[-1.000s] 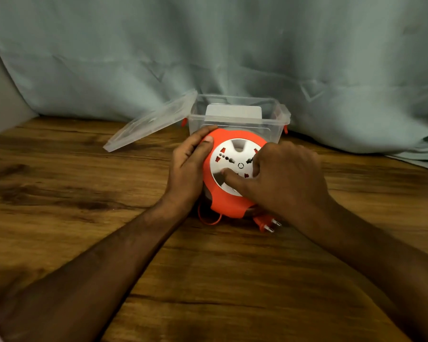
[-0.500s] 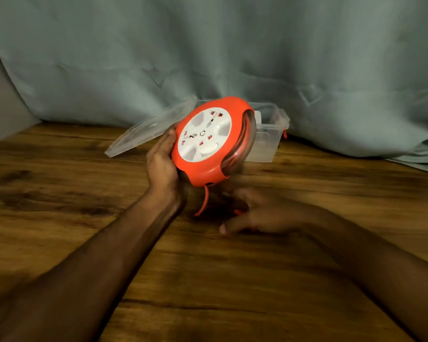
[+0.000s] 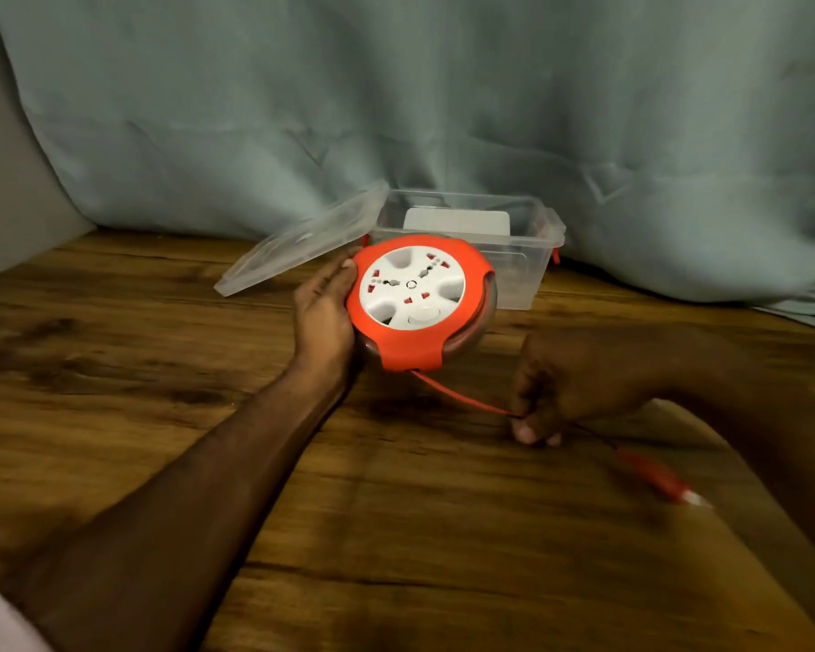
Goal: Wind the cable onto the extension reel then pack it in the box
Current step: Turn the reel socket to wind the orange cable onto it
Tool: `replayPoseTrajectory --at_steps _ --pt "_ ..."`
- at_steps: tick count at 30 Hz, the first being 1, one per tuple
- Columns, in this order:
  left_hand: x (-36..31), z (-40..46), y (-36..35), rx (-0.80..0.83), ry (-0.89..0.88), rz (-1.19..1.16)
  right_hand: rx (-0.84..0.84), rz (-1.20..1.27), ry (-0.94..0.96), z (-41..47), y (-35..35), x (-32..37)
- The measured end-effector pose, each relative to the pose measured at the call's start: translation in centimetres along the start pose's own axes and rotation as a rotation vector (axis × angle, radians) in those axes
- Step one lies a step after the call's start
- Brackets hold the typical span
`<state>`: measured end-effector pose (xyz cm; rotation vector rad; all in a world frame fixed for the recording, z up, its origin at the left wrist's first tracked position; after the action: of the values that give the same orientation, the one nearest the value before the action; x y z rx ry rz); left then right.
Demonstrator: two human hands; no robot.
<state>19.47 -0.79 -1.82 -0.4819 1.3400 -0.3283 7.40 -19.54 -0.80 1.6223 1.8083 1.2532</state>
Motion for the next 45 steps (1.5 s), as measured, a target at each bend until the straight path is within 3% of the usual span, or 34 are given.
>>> replayPoseTrajectory --at_steps 3,8,11,15,21,37,45 --pt "0.3 -0.2 -0.7 0.041 0.009 0.085 -0.058 -0.075 -0.130 -0.9 1.7 -2.4" --pt "1.2 -0.3 -1.9 0.189 0.022 0.231 -0.652 -0.218 0.000 -3.0 7.8 -0.1" --pt "1.4 -0.9 -3.3 0.329 0.002 0.316 -0.862 -0.289 0.105 -3.8 8.6 2.5" --pt "2.0 -2.3 -5.1 0.507 0.005 0.319 -0.769 -0.329 0.092 -2.6 6.7 3.2" --pt "2.2 -2.4 -5.3 0.532 0.015 0.331 -0.652 -0.275 0.063 -2.0 5.7 2.6" --pt "1.6 -2.6 -5.4 0.534 -0.017 0.344 -0.788 -0.414 -0.085 -2.1 5.9 2.3" --pt "1.6 -2.8 -5.5 0.521 -0.005 0.346 -0.917 -0.347 -0.202 -1.7 5.1 3.0"
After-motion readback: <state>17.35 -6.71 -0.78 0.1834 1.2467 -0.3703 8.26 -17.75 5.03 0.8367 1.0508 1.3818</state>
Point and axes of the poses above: each hand's wrist, its own z-axis towards the middle knuckle, its own y-axis out of the back of the hand, x = y × z, the point moved 10 cm from there along z, towards the middle knuckle, and after that the axes turned 3 degrees about -y, right-handed, at the moved point
